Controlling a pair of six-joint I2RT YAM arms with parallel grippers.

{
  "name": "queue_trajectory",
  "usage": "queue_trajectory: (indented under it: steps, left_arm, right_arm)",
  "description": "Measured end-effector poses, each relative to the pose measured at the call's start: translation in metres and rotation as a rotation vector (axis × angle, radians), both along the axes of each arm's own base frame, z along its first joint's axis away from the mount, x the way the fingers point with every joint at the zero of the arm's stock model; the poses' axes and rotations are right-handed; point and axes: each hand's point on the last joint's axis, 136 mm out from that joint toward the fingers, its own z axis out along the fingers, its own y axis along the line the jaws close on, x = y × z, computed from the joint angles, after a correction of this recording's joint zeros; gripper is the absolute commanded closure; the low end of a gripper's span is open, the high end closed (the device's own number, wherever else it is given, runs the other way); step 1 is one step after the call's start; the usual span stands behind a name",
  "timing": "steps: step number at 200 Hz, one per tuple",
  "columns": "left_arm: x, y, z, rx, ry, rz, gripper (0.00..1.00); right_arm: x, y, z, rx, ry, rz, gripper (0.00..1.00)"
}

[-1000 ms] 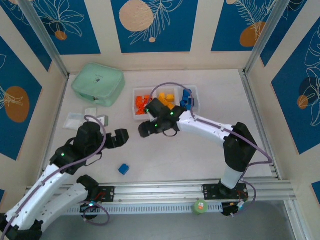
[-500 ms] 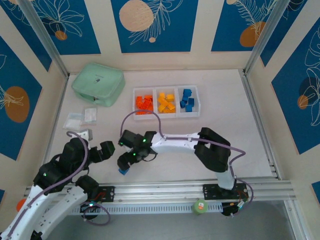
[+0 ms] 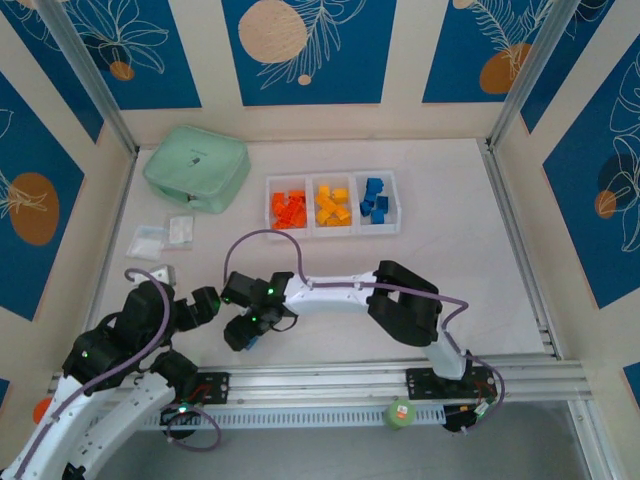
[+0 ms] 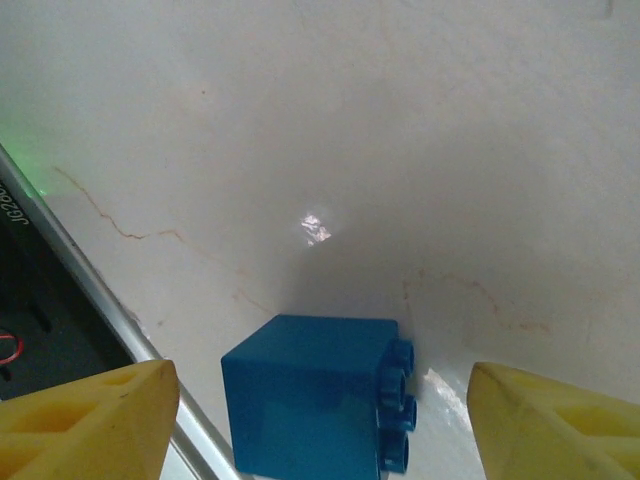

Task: Sort the legos into containers by color
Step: Pick up the lego from the bottom-center of the table.

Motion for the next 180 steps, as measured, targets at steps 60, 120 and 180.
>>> queue_trajectory:
  steps: [60, 120, 180]
  left_arm:
    - [-0.002, 0.007, -0.005, 0.032, 0.015, 0.022, 0.01]
    - [-0.001, 0.007, -0.005, 0.032, 0.012, 0.023, 0.01]
    - [0.008, -0.01, 0.005, -0.031, -0.016, -0.02, 0.01]
  right_arm:
    - [0.002, 0.002, -0.008, -0.032, -0.012, 0.007, 0.39]
    - [0.003, -0.001, -0.008, -0.048, -0.013, 0.003, 0.57]
    - [0.018, -0.022, 0.014, -0.035, -0.023, -0.052, 0.64]
